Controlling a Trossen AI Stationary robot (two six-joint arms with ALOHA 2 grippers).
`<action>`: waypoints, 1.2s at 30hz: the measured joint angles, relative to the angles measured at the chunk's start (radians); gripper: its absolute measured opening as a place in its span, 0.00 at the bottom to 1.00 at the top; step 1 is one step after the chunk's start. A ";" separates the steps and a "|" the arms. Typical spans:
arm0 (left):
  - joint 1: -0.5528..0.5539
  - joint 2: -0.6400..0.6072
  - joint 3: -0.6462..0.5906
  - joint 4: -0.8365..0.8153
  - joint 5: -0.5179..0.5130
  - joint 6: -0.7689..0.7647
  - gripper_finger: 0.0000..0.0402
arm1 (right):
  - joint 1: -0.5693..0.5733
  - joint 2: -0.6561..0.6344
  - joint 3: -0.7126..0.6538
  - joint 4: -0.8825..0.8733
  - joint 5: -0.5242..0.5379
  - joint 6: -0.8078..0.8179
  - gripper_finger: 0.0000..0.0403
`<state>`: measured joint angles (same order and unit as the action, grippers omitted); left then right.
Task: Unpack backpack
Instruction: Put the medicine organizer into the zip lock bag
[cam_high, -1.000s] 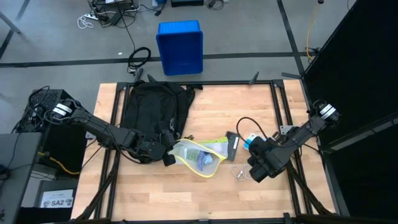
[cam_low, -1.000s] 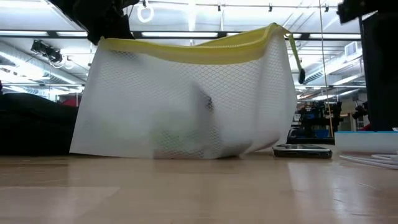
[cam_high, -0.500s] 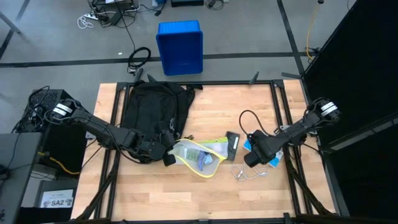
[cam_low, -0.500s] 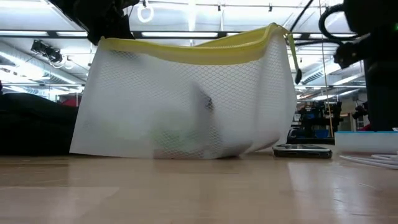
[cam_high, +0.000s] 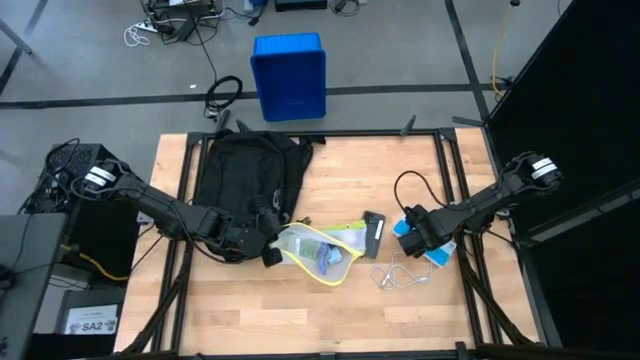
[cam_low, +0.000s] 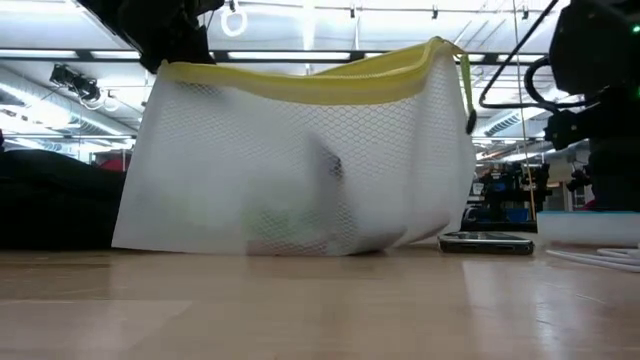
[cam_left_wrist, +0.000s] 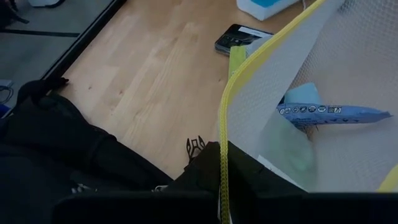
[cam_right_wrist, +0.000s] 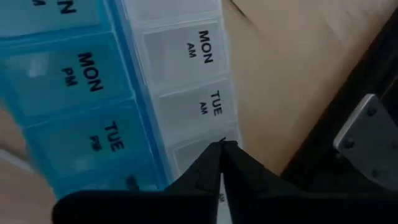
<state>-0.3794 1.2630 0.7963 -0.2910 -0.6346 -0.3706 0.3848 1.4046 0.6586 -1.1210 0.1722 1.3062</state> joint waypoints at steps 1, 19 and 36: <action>0.000 0.002 0.000 0.001 0.000 0.000 0.00 | 0.002 0.002 0.006 -0.003 -0.003 0.000 0.00; 0.000 0.008 0.000 -0.001 0.005 -0.001 0.00 | 0.085 0.010 0.188 0.099 0.094 -0.116 0.00; 0.000 0.008 0.000 -0.003 0.008 -0.001 0.00 | 0.178 0.010 0.191 0.276 0.079 -0.279 0.56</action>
<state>-0.3794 1.2705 0.7963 -0.2937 -0.6262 -0.3714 0.5633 1.4151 0.8497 -0.8452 0.2516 1.0267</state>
